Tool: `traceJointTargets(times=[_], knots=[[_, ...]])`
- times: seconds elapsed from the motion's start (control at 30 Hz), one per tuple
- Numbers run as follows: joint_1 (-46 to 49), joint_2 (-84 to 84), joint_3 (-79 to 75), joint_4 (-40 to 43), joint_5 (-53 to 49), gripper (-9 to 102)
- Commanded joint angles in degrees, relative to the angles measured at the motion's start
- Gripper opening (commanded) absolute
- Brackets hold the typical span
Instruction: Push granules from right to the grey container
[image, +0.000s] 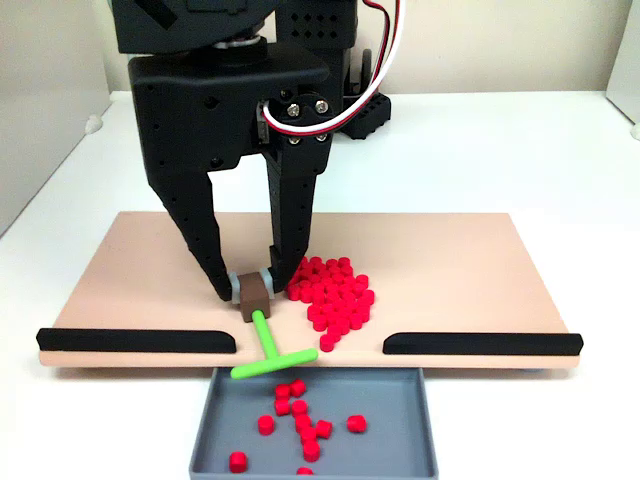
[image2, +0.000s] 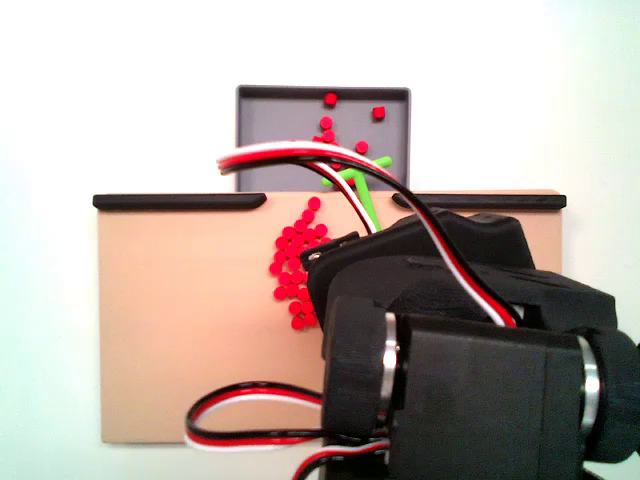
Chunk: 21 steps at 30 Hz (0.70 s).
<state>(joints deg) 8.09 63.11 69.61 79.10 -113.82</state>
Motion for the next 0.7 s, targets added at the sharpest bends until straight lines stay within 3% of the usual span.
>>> traceJointTargets(times=[0.0, 0.13, 0.37, 0.67], knots=[[-0.18, 3.08, -1.76, 0.26, 0.7, 0], [-0.18, 7.12, -1.76, 2.55, 1.76, 0], [0.0, 17.67, 0.09, 13.62, 5.1, 0], [-2.02, 38.41, 21.62, 13.45, 15.91, 0]])
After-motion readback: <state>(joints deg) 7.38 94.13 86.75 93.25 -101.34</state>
